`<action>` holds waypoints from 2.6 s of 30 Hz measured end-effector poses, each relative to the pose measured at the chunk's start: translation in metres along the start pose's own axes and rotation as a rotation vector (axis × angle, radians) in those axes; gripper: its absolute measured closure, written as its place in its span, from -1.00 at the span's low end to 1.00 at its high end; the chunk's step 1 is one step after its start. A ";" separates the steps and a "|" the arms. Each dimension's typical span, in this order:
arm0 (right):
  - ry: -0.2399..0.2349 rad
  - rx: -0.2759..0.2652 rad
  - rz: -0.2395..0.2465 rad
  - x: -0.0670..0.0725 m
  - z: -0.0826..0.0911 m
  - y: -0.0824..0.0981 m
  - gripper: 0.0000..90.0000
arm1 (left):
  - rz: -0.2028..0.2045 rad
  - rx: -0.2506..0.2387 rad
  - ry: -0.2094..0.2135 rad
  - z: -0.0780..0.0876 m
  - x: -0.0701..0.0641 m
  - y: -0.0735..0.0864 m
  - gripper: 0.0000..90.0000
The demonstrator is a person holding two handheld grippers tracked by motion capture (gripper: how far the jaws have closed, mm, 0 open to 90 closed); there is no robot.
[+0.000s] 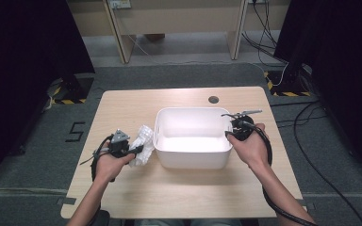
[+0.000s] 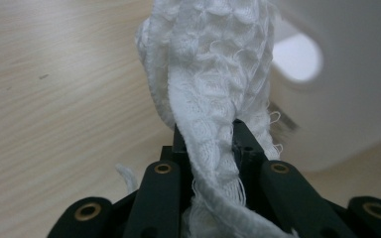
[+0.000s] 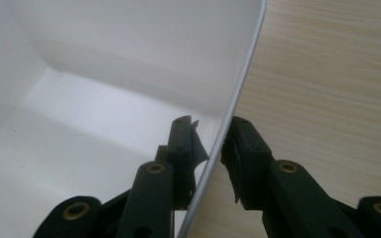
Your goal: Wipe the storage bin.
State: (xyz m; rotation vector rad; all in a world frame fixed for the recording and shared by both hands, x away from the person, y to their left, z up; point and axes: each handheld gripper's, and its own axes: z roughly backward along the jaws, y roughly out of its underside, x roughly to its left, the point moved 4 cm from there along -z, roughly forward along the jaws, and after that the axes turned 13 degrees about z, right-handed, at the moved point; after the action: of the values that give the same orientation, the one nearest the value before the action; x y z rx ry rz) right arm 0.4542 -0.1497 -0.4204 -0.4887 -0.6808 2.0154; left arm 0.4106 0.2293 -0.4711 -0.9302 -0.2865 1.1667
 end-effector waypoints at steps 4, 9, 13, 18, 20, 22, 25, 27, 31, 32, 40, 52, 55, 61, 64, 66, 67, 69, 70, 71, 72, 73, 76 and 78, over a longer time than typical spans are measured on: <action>-0.004 -0.015 0.001 0.001 0.002 0.000 0.55 | -0.005 -0.029 -0.005 0.022 -0.009 0.012 0.71; -0.001 -0.037 0.012 -0.001 0.005 -0.001 0.59 | -0.027 -0.028 0.011 0.042 -0.021 0.028 0.71; 0.005 -0.034 0.006 0.000 0.006 0.000 0.62 | -0.024 -0.022 0.044 0.049 -0.029 0.037 0.71; 0.023 -0.038 0.000 0.003 0.010 -0.001 0.61 | -0.039 -0.019 0.083 0.049 -0.047 0.049 0.70; 0.025 -0.041 0.002 0.003 0.011 -0.001 0.62 | -0.045 -0.020 0.088 0.050 -0.051 0.049 0.70; 0.028 -0.044 0.007 0.002 0.011 -0.001 0.65 | -0.061 -0.023 0.103 0.048 -0.059 0.048 0.70; 0.031 -0.043 0.011 0.003 0.011 0.000 0.66 | -0.063 -0.023 0.107 0.046 -0.062 0.047 0.70; 0.033 -0.042 0.008 0.003 0.011 0.000 0.67 | -0.065 -0.024 0.109 0.045 -0.066 0.046 0.70; 0.043 -0.042 0.019 0.004 0.011 0.000 0.67 | -0.064 -0.030 0.096 0.042 -0.071 0.044 0.70; 0.044 -0.042 0.019 0.004 0.011 0.000 0.68 | -0.063 -0.030 0.094 0.041 -0.072 0.043 0.70; 0.049 -0.036 0.037 0.005 0.011 0.000 0.69 | -0.046 -0.045 0.093 0.036 -0.082 0.039 0.70; 0.048 0.005 0.074 0.008 0.001 0.007 0.69 | -0.019 -0.057 0.081 0.025 -0.083 0.036 0.70; 0.051 0.007 0.077 0.007 0.002 0.006 0.68 | -0.018 -0.054 0.082 0.025 -0.083 0.036 0.70; 0.042 -0.054 0.052 0.001 0.015 -0.003 0.62 | -0.022 -0.052 0.088 0.027 -0.085 0.036 0.69; 0.047 -0.071 0.041 -0.001 0.021 -0.005 0.62 | -0.022 -0.056 0.091 0.027 -0.086 0.036 0.69; 0.028 -0.071 0.041 -0.002 0.022 -0.004 0.70 | -0.016 -0.051 0.093 0.026 -0.086 0.035 0.69; 0.028 -0.071 0.041 -0.002 0.022 -0.004 0.70 | -0.016 -0.051 0.093 0.026 -0.086 0.035 0.69; 0.034 -0.072 0.041 -0.002 0.021 -0.004 0.72 | -0.002 -0.057 0.097 0.025 -0.086 0.035 0.69; 0.035 -0.070 0.039 -0.002 0.021 -0.004 0.73 | -0.002 -0.056 0.096 0.024 -0.086 0.036 0.69; 0.037 -0.072 0.040 -0.002 0.021 -0.004 0.73 | -0.004 -0.058 0.096 0.024 -0.086 0.036 0.69; 0.039 -0.070 0.039 -0.001 0.021 -0.004 0.72 | -0.007 -0.057 0.097 0.024 -0.086 0.036 0.69; 0.039 -0.070 0.039 -0.001 0.021 -0.004 0.72 | -0.007 -0.057 0.097 0.024 -0.086 0.036 0.69; 0.023 -0.067 0.023 -0.003 0.020 -0.005 0.67 | -0.009 -0.055 0.097 0.025 -0.086 0.036 0.69; 0.018 -0.063 0.027 -0.002 0.018 -0.004 0.66 | -0.009 -0.055 0.097 0.026 -0.086 0.036 0.69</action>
State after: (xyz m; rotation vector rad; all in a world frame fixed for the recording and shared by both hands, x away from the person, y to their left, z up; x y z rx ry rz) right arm 0.4473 -0.1547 -0.4037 -0.5546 -0.7320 2.0175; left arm 0.3355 0.1691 -0.4604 -1.0300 -0.2454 1.1068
